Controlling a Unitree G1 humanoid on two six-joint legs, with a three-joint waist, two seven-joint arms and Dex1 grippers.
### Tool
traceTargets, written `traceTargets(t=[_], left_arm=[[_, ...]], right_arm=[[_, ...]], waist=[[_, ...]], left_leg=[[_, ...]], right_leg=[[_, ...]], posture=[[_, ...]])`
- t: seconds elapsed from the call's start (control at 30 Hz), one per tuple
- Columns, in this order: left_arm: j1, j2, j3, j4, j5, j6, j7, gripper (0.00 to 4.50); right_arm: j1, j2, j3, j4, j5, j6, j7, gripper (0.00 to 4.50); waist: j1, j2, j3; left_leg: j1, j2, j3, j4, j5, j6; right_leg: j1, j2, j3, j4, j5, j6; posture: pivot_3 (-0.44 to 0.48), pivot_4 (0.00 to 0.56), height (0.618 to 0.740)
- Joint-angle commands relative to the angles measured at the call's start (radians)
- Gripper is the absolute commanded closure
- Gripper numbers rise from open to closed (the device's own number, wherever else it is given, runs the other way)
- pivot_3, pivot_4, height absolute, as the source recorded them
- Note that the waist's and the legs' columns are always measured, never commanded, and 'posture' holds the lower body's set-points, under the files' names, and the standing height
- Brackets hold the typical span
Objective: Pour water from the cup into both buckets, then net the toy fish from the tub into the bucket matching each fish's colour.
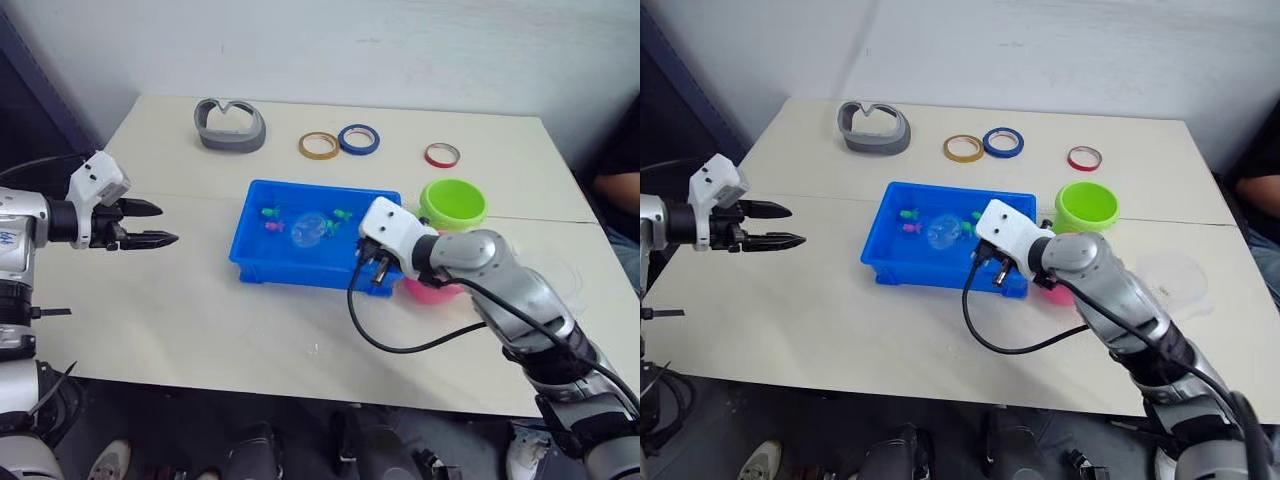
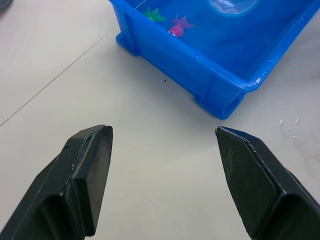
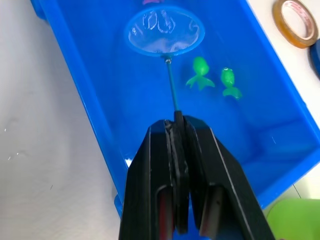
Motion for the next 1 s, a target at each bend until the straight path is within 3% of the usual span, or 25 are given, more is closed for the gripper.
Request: traceTargets(t=[0.03, 0.43, 1.0], left_arm=[[0.016, 0.026, 0.043, -0.074, -0.034, 0.025, 0.013, 0.9], [0.061, 0.039, 0.064, -0.147, -0.072, 0.073, 0.029, 0.9], [0.081, 0.06, 0.083, -0.188, -0.102, 0.108, 0.034, 0.9]], right_arm=[[-0.032, 0.02, 0.028, 0.029, -0.044, -0.044, -0.016, 4.5], [-0.077, 0.165, 0.092, 0.177, -0.117, -0.086, -0.038, 4.5], [-0.122, 0.382, -0.002, 0.384, -0.114, -0.158, -0.131, 4.5]], waist=[[0.0, 0.0, 0.0], [-0.004, 0.0, 0.0], [-0.005, 0.0, 0.0]], left_leg=[[0.0, 0.0, 0.0, 0.0, 0.0, 0.0], [0.0, 0.0, 0.0, 0.0, 0.0, 0.0], [0.0, 0.0, 0.0, 0.0, 0.0, 0.0]], right_leg=[[0.0, 0.0, 0.0, 0.0, 0.0, 0.0], [0.0, 0.0, 0.0, 0.0, 0.0, 0.0], [0.0, 0.0, 0.0, 0.0, 0.0, 0.0]], posture=[[0.0, 0.15, 0.693], [0.0, 0.15, 0.693], [0.0, 0.15, 0.693]])
